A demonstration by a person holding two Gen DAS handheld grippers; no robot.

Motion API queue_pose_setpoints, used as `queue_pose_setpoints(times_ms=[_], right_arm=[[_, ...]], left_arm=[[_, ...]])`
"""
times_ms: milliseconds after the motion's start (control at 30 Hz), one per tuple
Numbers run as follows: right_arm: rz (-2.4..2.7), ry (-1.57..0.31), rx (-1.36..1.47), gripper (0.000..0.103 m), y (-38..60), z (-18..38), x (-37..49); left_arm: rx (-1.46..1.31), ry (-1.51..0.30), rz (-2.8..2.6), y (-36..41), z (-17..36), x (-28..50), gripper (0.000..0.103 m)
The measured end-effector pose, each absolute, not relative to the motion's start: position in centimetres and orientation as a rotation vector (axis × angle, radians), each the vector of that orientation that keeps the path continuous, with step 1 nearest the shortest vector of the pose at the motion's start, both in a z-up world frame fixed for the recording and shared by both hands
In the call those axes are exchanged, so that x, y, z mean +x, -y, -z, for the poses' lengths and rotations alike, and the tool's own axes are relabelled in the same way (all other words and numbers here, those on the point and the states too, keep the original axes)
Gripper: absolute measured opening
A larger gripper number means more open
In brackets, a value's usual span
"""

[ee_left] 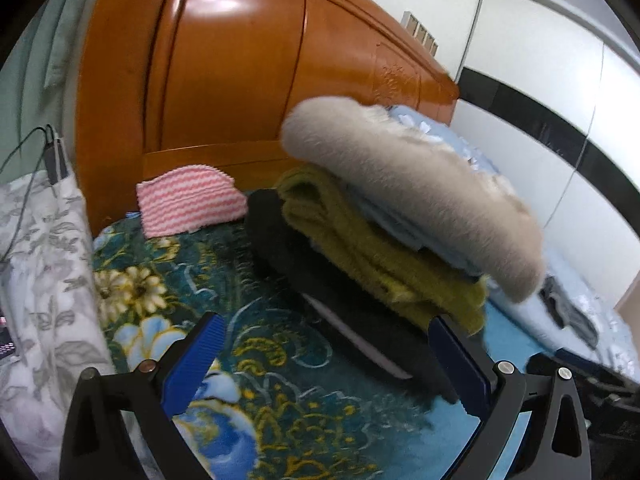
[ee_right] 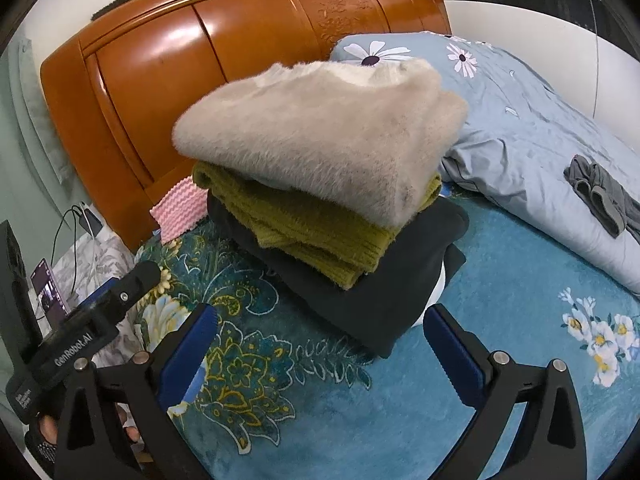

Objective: Fold clothes

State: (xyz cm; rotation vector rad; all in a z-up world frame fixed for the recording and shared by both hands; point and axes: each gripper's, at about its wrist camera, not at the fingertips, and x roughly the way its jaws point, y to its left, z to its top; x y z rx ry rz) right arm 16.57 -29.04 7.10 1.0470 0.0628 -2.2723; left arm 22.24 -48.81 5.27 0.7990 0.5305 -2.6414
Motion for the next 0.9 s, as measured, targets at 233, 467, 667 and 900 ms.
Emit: queue_pose_setpoints(times_ms=[233,467,667,900], right_arm=[[2.274,-0.114,1.04,0.103,30.0,-6.4,17.1],[2.29,-0.132,1.082,0.103,30.4,-5.2,17.0],[2.306,-0.127,1.115,0.103,30.1,-4.5,16.8],[2.32,-0.115,1.141,0.103,29.5,-4.2,16.6]], left_arm=[[0.816,-0.411,2.599,48.9,-4.3,22.2,0.103],[0.877,-0.398,2.618,48.3,-3.2,20.3,0.103],[0.958,-0.365,2.626,47.3,-2.3,18.6,0.103],[0.962,-0.291,2.657,45.6,-2.1,18.4,0.103]])
